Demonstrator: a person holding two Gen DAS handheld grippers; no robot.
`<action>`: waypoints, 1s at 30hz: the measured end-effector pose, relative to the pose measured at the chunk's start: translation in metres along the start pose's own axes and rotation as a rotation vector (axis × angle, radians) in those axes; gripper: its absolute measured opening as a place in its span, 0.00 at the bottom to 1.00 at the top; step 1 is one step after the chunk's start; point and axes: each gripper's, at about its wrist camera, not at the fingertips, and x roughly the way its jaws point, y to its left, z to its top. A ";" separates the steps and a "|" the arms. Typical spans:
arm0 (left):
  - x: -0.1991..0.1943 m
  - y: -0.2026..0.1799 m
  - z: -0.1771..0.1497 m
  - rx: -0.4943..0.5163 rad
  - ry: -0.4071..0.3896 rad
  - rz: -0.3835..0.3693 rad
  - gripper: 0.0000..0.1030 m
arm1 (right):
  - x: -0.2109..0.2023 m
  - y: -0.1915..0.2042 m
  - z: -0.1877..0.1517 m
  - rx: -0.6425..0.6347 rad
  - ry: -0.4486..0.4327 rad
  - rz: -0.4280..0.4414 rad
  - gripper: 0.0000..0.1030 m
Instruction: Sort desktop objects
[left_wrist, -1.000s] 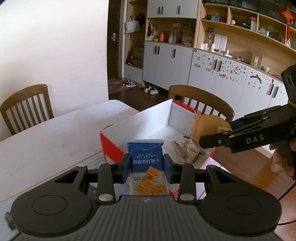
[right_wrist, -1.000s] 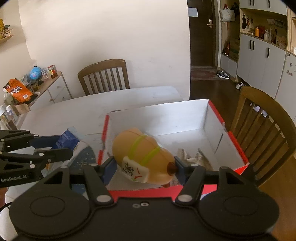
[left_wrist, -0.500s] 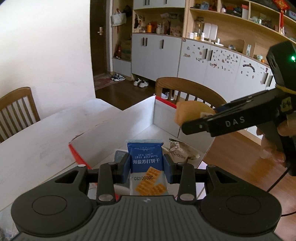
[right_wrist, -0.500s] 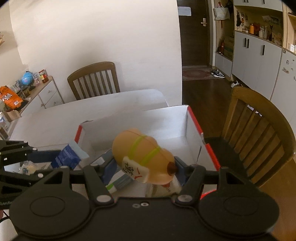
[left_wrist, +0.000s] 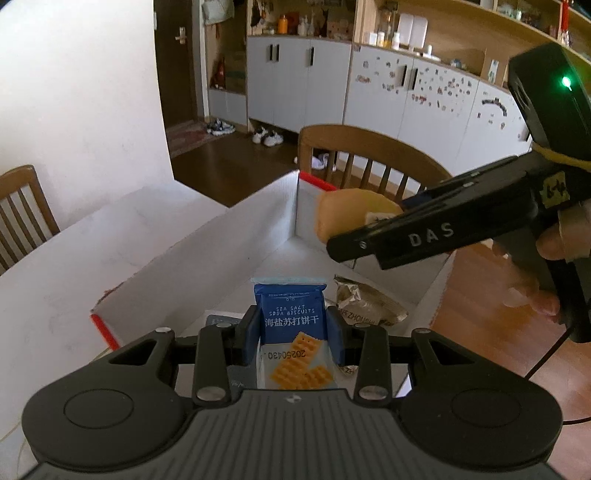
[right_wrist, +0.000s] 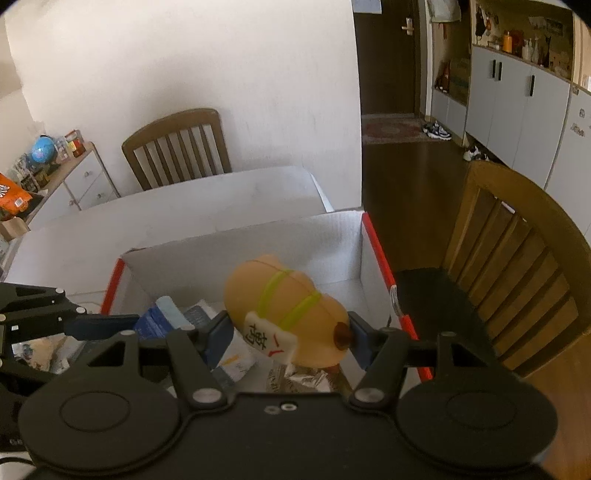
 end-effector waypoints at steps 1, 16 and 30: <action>0.005 0.000 0.001 0.000 0.011 -0.003 0.35 | 0.005 -0.002 0.002 0.002 0.008 0.000 0.63; 0.050 0.000 0.001 0.017 0.122 -0.004 0.35 | 0.072 0.000 0.014 -0.036 0.131 -0.024 0.63; 0.068 -0.002 -0.003 0.040 0.174 0.014 0.35 | 0.106 0.012 0.018 -0.090 0.195 -0.088 0.63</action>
